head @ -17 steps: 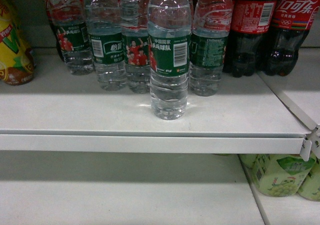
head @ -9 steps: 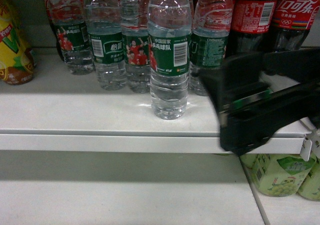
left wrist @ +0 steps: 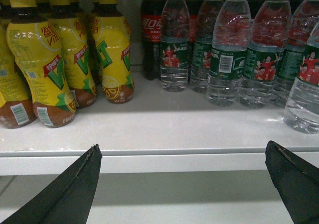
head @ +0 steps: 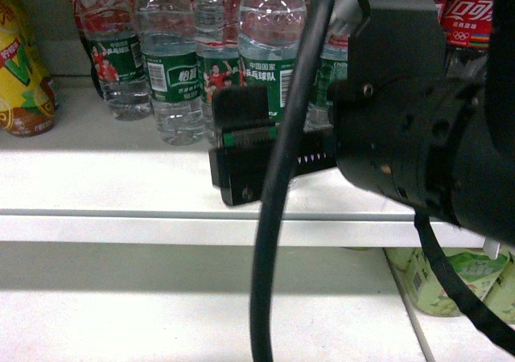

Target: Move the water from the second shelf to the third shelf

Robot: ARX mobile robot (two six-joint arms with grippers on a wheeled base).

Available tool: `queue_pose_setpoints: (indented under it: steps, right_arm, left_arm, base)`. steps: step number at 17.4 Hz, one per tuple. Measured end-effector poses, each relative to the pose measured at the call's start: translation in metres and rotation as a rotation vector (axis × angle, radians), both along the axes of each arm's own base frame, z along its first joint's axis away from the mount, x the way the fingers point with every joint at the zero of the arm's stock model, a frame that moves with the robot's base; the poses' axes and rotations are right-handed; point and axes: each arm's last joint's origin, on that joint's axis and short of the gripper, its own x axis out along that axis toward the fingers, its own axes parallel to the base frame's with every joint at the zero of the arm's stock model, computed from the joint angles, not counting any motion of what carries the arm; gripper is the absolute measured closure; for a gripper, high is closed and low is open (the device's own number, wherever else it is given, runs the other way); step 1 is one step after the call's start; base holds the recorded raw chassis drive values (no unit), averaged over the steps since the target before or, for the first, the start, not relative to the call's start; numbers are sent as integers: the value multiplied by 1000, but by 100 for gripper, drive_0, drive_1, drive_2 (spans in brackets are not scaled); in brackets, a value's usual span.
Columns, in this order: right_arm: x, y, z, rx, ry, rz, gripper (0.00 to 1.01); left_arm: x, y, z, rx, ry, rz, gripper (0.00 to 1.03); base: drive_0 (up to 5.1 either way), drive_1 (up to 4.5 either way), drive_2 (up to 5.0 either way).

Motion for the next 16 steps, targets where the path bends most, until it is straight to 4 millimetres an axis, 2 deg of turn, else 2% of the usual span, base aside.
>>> queue_pose_setpoints:
  steps: [3,10,16]
  right_arm:
    - [17,7,14,65,13,-30,3]
    - [42,24,11,73,30,-72,3]
    - [53,33,-2,-30,51,-91,3]
  left_arm:
    - [0,0,0,0,0,0,5]
    - [0,0,0,0,0,0,5]
    - [0,0,0,0,0,0,5]
  base:
    - [0,0,0]
    - [0,0,0]
    - [0,0,0]
